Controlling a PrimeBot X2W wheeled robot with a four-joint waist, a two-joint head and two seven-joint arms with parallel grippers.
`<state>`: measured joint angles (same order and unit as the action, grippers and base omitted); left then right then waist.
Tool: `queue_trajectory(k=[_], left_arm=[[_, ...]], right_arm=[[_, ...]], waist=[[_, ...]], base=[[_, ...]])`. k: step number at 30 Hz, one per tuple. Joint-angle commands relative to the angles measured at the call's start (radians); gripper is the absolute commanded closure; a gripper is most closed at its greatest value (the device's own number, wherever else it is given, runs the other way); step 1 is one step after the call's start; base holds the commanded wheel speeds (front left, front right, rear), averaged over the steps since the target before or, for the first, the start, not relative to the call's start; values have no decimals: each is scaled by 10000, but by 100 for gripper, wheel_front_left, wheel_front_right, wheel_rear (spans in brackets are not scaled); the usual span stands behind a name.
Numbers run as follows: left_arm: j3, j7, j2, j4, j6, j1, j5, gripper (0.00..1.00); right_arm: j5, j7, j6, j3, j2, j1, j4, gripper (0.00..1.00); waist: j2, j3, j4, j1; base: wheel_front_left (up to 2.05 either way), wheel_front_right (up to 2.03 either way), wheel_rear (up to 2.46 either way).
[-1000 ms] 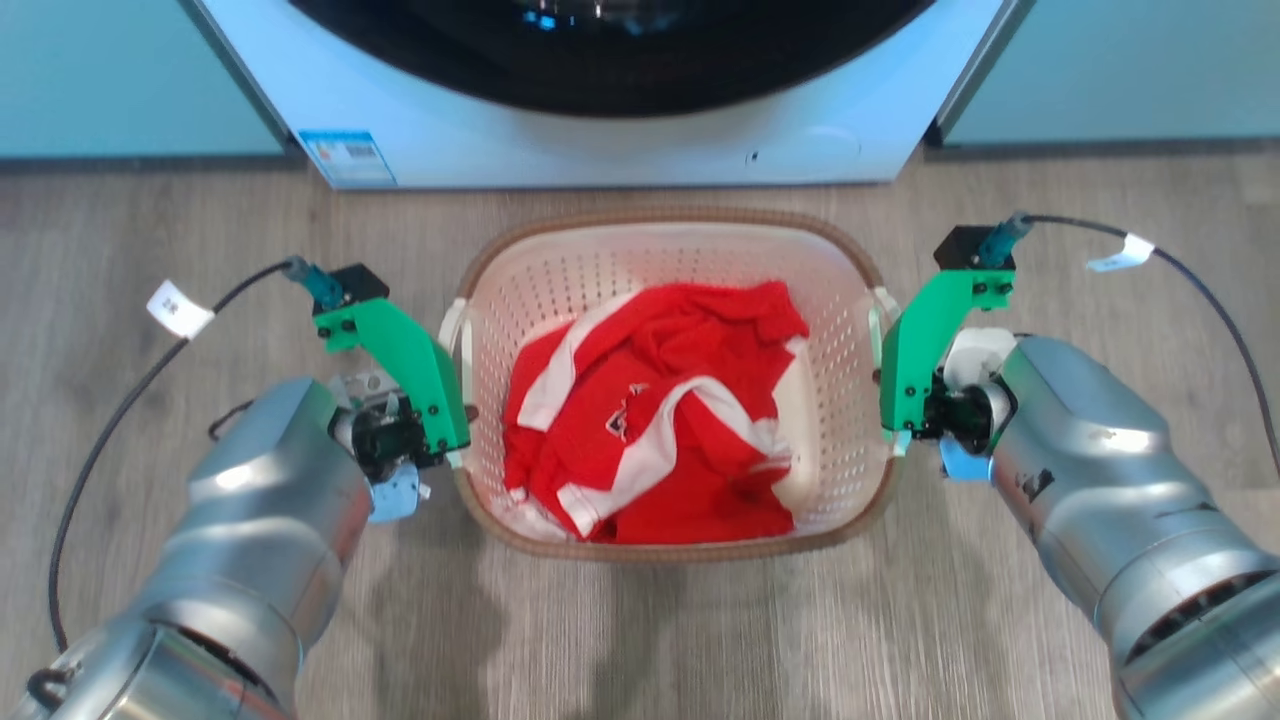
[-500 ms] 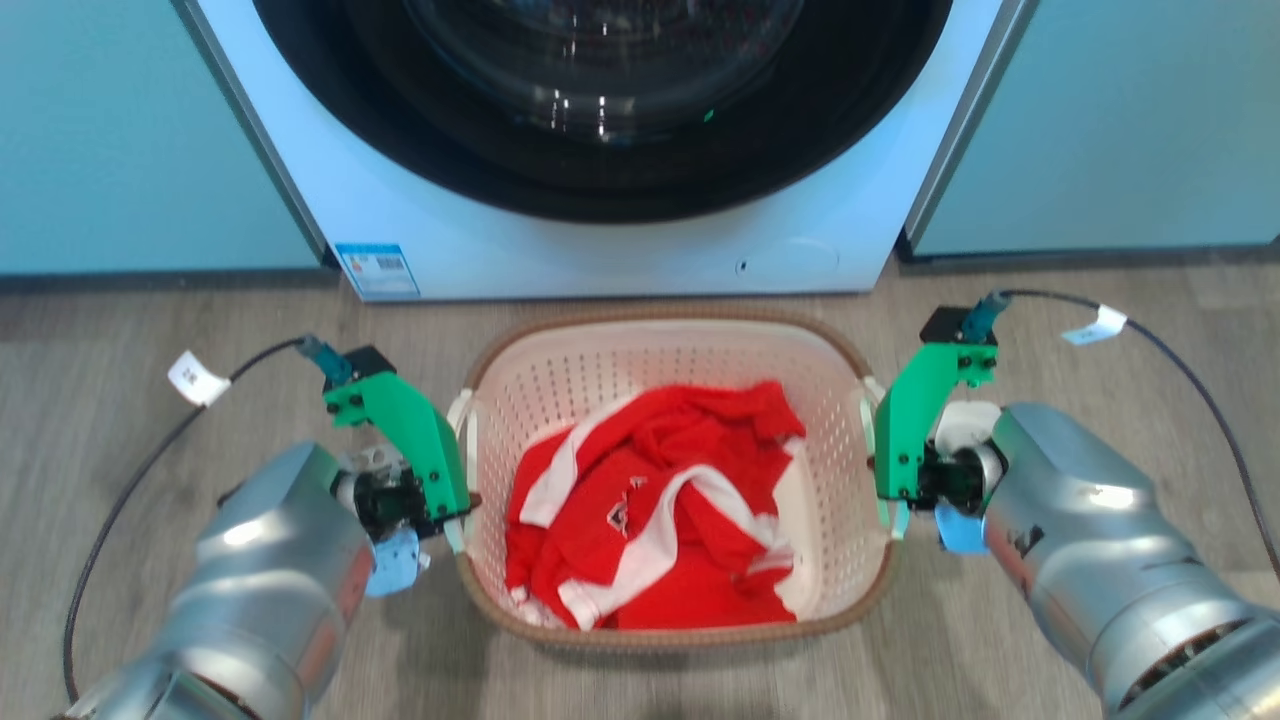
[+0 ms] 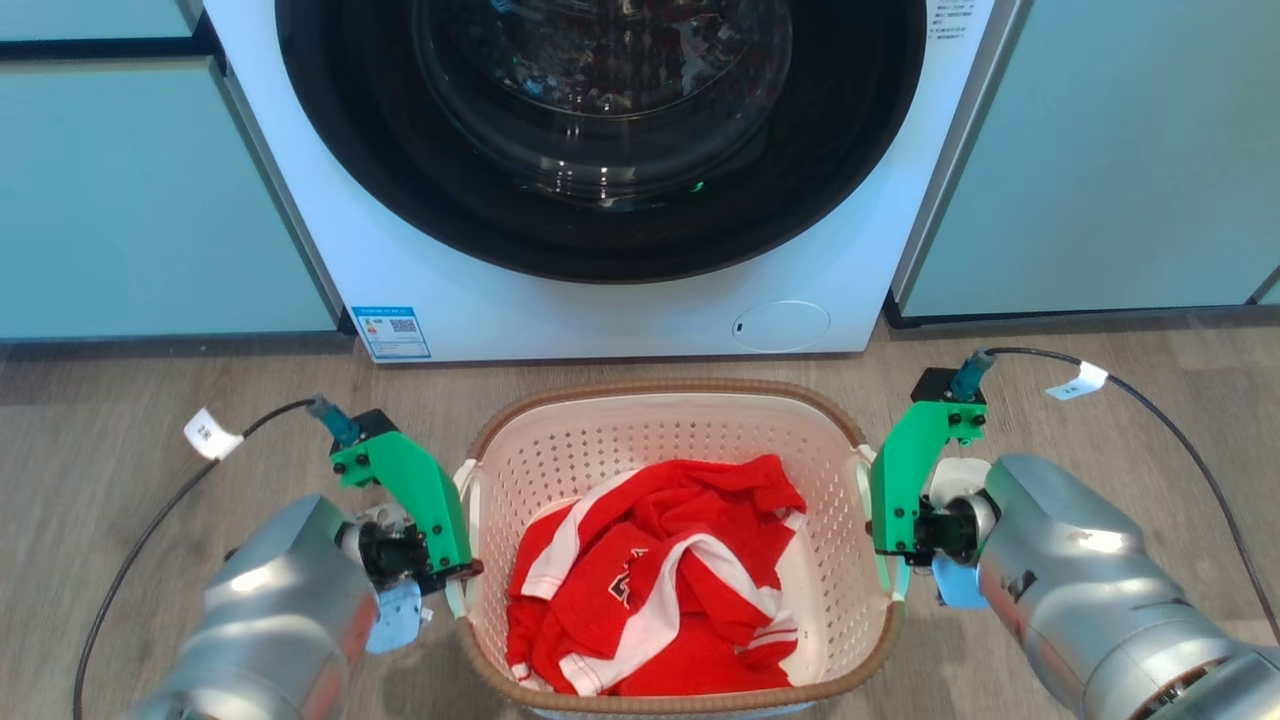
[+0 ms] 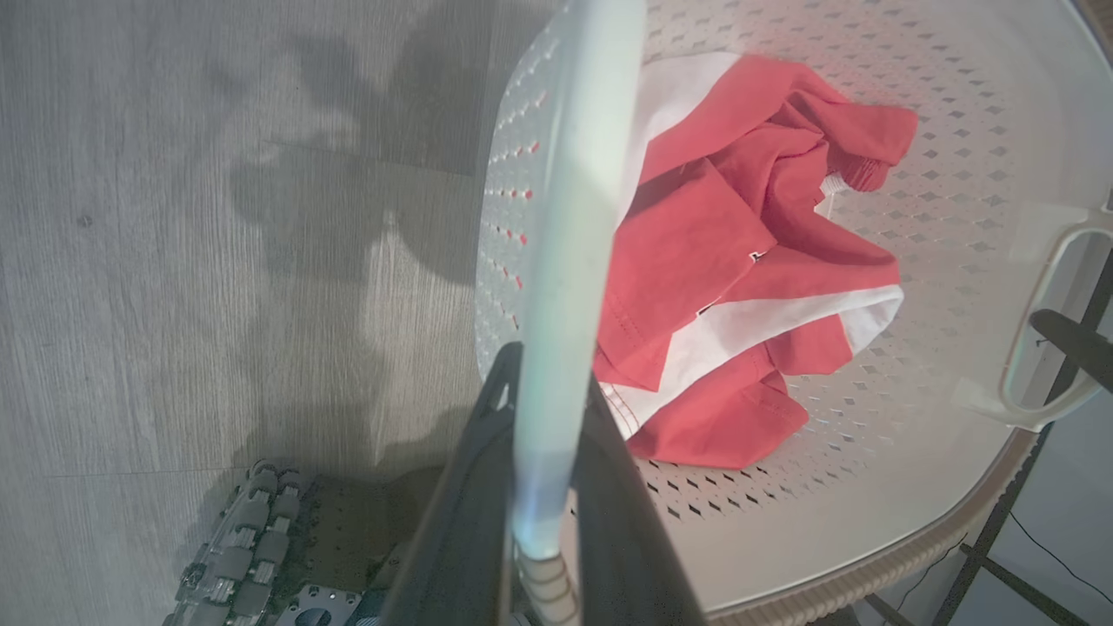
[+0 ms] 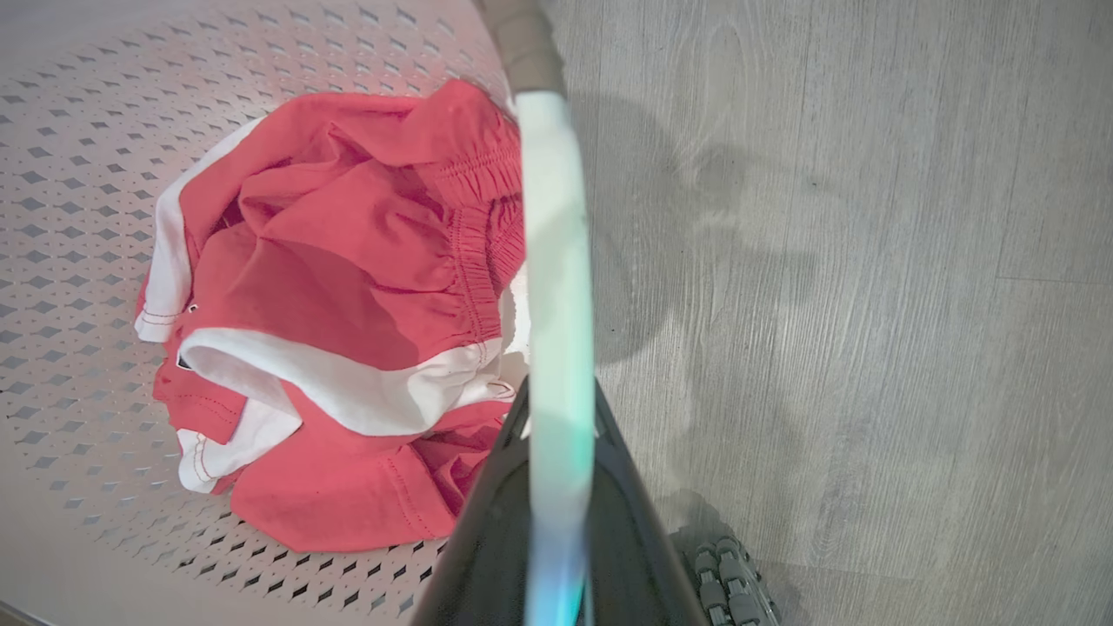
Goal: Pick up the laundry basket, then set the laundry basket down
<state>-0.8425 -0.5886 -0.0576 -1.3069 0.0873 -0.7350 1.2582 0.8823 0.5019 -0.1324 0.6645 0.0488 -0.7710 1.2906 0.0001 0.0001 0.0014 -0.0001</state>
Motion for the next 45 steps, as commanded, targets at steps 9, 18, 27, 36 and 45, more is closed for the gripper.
queue_trajectory(k=[9,18,27,36,45], left_arm=[[417,92,-425,168,-5,-648,283,100],[431,111,-410,165,-8,-625,307,100],[440,127,-398,163,-3,-640,323,100],[465,127,-397,162,-28,-624,355,100],[419,664,-397,162,38,-731,237,100]], right_arm=[[180,68,17,172,28,59,-23,100],[289,61,17,294,19,48,-35,100],[415,54,17,387,17,44,-37,100],[502,16,17,508,15,-14,-59,100],[551,-327,17,646,15,-31,-212,100]], waist=[[-1,-38,-39,1],[-1,-29,-84,1],[-1,-26,-96,1],[-1,19,-129,1],[-1,232,-105,1]], base=[[0,0,0],[0,0,0],[0,0,0],[0,0,0],[0,0,0]])
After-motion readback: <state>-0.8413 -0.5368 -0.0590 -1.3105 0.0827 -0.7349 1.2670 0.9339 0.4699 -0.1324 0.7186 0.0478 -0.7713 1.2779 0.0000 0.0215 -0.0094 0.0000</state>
